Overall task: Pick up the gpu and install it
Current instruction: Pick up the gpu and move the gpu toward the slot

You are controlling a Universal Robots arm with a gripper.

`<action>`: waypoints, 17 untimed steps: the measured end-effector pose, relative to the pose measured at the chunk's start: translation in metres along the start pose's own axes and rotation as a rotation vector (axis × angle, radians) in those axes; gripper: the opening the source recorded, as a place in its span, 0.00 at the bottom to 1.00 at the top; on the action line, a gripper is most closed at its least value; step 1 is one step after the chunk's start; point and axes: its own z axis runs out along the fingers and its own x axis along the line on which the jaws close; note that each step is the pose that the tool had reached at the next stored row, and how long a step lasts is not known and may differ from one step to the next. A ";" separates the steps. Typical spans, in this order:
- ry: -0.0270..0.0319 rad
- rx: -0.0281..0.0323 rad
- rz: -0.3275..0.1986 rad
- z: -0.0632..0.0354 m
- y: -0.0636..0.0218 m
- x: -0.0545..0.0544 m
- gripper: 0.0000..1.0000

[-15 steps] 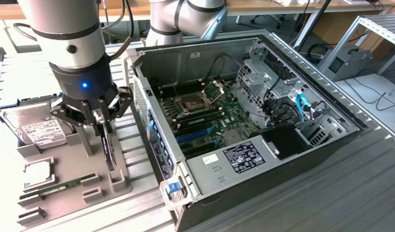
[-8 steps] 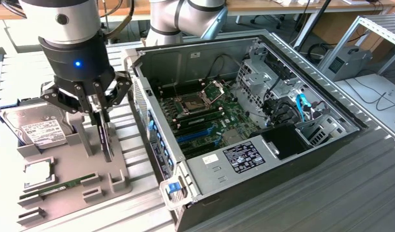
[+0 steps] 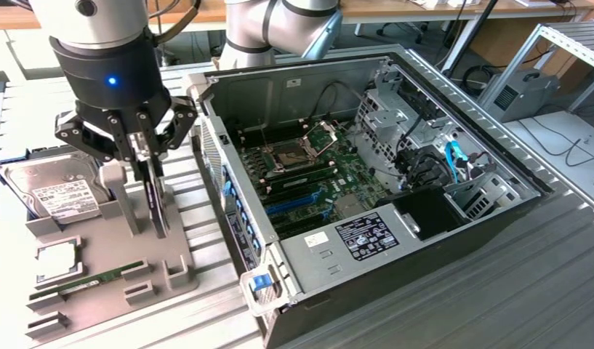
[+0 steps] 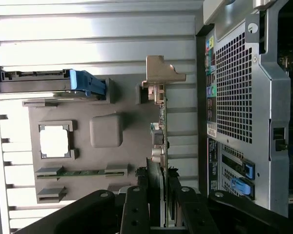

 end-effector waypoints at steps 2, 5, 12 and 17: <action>0.0000 0.0000 0.000 -0.0017 0.0000 0.000 0.27; 0.0000 0.0000 0.000 -0.0034 0.0000 0.000 0.27; 0.0000 0.0000 0.000 -0.0075 -0.0001 0.000 0.27; -0.0001 -0.0001 0.000 -0.0105 -0.0001 0.000 0.27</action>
